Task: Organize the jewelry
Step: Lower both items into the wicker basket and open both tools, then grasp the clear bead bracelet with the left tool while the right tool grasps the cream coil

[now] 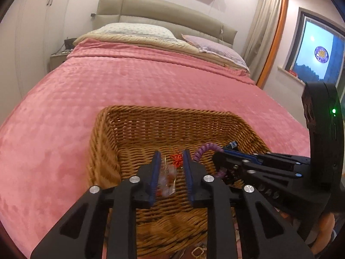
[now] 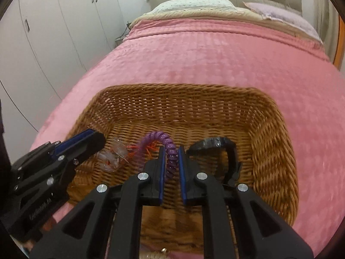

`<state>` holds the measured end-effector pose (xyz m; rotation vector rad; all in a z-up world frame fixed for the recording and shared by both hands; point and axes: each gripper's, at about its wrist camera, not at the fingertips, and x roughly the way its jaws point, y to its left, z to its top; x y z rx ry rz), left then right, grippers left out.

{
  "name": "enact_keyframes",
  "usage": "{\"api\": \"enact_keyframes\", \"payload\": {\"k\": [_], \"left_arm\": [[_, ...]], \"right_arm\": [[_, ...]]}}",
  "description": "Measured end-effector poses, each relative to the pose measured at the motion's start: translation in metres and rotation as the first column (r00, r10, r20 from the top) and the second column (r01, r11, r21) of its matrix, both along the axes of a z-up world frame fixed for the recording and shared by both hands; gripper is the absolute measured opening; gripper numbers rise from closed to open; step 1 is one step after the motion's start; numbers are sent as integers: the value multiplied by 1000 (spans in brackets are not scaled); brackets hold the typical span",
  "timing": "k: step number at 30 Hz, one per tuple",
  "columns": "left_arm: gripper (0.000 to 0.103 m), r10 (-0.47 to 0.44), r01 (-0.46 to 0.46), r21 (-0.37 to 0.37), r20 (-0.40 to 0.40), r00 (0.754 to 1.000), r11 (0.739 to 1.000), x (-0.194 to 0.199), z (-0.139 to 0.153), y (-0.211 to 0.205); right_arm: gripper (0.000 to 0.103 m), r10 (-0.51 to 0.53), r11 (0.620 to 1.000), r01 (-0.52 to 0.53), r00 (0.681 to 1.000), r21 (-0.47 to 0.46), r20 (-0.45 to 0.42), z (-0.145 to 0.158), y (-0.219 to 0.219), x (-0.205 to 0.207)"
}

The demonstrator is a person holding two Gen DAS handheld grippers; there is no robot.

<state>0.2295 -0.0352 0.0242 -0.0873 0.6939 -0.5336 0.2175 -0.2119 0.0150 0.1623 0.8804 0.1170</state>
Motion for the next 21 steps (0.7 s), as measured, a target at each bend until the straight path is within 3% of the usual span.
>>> {"api": "enact_keyframes", "payload": {"k": [4, 8, 15, 21], "left_arm": [[39, -2, 2, -40, 9, 1000, 999, -13, 10, 8], [49, -6, 9, -80, 43, 999, 997, -37, 25, 21], [49, -10, 21, -112, 100, 995, 993, -97, 39, 47], [49, -12, 17, -130, 45, 999, 991, -125, 19, 65]], "right_arm": [[41, -9, 1000, 9, 1000, -3, 21, 8, -5, -16], [42, 1, 1000, -2, 999, 13, 48, 19, -7, -38], [42, 32, 999, -26, 988, -40, 152, 38, 1, -102], [39, 45, 998, -36, 984, -56, 173, 25, 5, -136]]}}
